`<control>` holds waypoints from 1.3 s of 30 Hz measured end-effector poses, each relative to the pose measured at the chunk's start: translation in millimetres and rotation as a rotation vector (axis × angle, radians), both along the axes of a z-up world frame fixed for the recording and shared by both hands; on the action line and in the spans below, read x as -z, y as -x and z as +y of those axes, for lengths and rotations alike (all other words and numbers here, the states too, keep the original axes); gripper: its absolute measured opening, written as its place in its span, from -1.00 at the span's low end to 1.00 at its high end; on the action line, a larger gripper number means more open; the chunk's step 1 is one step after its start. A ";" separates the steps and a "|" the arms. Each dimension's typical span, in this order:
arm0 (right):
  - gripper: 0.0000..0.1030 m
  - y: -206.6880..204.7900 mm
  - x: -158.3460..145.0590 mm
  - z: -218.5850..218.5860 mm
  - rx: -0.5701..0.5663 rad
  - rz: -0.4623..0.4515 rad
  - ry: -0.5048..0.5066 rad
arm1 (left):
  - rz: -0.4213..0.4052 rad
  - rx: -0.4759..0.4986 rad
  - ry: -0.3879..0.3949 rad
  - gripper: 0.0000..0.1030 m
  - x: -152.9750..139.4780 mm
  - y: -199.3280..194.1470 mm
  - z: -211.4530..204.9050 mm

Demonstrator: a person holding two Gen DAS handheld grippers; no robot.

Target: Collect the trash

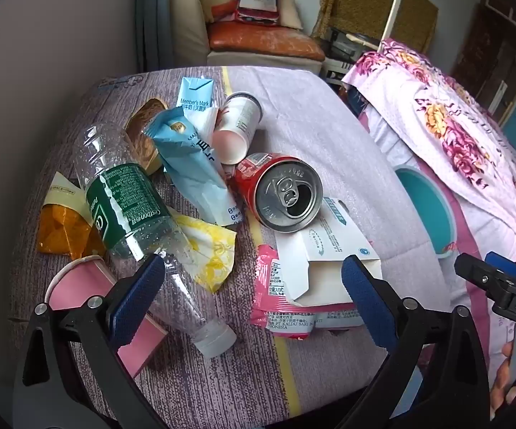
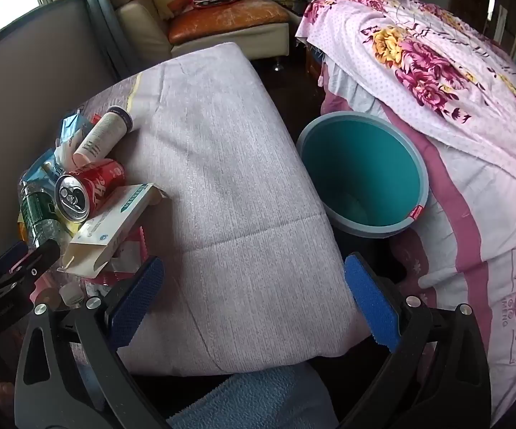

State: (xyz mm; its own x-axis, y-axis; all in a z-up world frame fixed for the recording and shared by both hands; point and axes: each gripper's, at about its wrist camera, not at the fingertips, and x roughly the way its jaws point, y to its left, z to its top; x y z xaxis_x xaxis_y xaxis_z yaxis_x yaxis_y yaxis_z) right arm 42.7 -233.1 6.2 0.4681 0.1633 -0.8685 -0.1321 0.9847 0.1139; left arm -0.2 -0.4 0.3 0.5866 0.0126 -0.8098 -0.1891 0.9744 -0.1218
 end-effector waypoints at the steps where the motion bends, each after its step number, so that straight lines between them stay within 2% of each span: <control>1: 0.88 -0.1 -0.5 -0.1 -0.003 -0.005 0.000 | -0.002 0.000 0.002 0.92 -0.2 0.1 0.2; 15: 0.88 1.7 -6.9 -1.2 0.005 -0.018 0.012 | -0.017 -0.009 -0.025 0.92 -11.1 1.2 3.5; 39: 0.88 1.7 -6.1 -3.1 0.015 -0.006 0.007 | -0.021 -0.028 -0.035 0.92 -9.0 2.8 6.9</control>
State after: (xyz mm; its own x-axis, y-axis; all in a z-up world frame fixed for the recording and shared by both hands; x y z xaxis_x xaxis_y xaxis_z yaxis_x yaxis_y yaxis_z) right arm 41.0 -236.2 12.3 0.4754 0.1503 -0.8668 -0.1176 0.9873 0.1067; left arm -3.0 6.5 9.2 0.6023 0.0576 -0.7962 -0.2140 0.9725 -0.0916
